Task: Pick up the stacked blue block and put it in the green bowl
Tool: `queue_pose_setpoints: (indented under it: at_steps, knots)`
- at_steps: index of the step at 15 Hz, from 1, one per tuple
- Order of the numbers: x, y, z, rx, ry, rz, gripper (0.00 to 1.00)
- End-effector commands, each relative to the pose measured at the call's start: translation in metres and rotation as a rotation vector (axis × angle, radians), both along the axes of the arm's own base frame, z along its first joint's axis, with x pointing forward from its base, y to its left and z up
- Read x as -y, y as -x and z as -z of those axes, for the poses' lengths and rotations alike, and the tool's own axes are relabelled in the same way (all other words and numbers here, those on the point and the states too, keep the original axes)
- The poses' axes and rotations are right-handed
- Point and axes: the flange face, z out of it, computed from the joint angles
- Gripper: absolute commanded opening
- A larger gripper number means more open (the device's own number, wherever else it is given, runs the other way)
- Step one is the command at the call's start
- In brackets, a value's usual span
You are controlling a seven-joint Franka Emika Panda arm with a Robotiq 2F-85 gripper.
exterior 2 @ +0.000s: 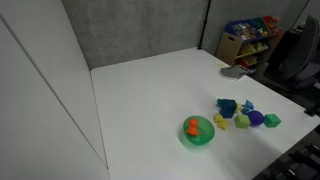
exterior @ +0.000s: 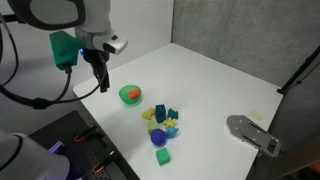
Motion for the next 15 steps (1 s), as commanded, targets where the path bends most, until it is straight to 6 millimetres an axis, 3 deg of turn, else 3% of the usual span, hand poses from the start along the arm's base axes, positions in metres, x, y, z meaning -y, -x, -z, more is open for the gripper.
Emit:
queue_pose_setpoints:
  at_steps: [1,5,15]
  knots:
    - [0.0,0.0,0.0,-0.001,0.0,0.0,1.0]
    - [0.0,0.0,0.0,-0.001,0.0,0.0,1.0]
    - [0.001,-0.068,0.001,0.074,0.099,0.139,1.0]
